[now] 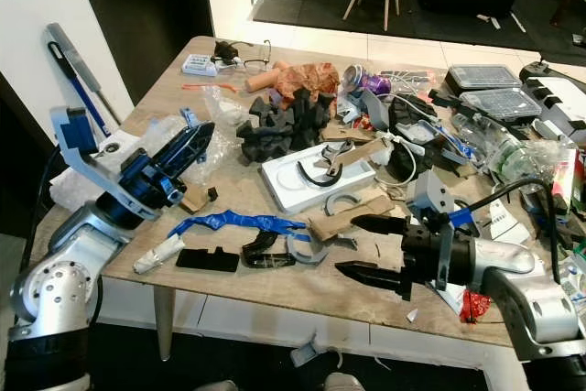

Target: Picking trash to rubbish bin

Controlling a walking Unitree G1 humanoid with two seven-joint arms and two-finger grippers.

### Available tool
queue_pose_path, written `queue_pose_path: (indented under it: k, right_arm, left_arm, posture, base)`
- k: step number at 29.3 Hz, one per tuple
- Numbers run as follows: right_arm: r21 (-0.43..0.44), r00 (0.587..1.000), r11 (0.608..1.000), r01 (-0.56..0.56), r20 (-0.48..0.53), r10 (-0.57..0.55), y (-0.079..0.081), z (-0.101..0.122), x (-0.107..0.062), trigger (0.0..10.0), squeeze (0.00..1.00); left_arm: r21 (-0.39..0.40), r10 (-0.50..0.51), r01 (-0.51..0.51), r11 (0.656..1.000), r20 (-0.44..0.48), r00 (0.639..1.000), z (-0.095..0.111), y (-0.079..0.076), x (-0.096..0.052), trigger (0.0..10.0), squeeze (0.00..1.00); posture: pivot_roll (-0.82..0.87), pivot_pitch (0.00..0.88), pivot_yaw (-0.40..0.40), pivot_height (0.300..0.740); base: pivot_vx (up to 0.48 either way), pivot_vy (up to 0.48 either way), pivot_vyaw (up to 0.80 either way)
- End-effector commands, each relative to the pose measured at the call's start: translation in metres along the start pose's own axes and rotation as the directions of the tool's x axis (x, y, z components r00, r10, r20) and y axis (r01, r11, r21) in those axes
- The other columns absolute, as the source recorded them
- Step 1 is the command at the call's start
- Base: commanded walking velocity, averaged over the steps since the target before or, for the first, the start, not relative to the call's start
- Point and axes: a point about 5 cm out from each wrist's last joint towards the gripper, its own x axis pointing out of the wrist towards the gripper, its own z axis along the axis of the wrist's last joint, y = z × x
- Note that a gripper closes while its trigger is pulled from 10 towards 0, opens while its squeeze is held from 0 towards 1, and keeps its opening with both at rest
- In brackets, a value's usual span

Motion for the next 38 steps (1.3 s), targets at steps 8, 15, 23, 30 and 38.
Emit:
queue_pose_path:
  k: [8, 15, 23, 30, 38]
  right_arm:
    - [0.05, 0.999, 0.998, -0.04, 0.031, 0.039, 0.009, -0.003, 0.009, 10.0, 0.0]
    - [0.095, 0.997, 0.994, -0.052, 0.064, 0.046, 0.014, -0.008, 0.021, 10.0, 0.0]
    - [0.143, 0.996, 0.99, -0.007, 0.092, -0.006, 0.013, -0.016, 0.025, 10.0, 0.0]
    - [0.115, 0.971, 0.975, 0.19, 0.124, -0.204, 0.006, -0.023, 0.027, 10.0, 0.0]
    - [0.067, 0.964, 0.971, 0.23, 0.124, -0.236, -0.003, -0.026, 0.034, 10.0, 0.0]
  left_arm:
    - [-0.018, 0.032, -0.033, 0.999, -0.044, 0.998, -0.031, 0.005, -0.001, 10.0, 0.0]
    - [-0.006, 0.029, -0.029, 1.0, -0.026, 0.999, -0.034, 0.006, 0.002, 10.0, 0.0]
    - [0.027, 0.038, -0.037, 0.999, -0.039, 0.999, -0.045, 0.006, 0.009, 10.0, 0.0]
    - [0.085, 0.075, -0.069, 0.994, -0.076, 0.994, -0.052, 0.004, 0.004, 10.0, 0.0]
    - [0.127, 0.083, -0.071, 0.989, -0.094, 0.992, -0.054, 0.007, 0.004, 10.0, 0.0]
  posture:
    - [-0.04, 0.0, -0.024, 0.74]
    - [-0.04, 0.0, -0.028, 0.74]
    - [-0.03, 0.0, -0.029, 0.74]
    - [-0.03, 0.0, -0.03, 0.74]
    - [-0.02, 0.0, -0.024, 0.74]
  base:
    - [0.0, 0.0, 0.0]
    - [-0.233, 0.0, 0.0]
    - [-0.341, 0.0, 0.0]
    - [-0.35, 0.0, 0.0]
    - [-0.348, 0.0, 0.0]
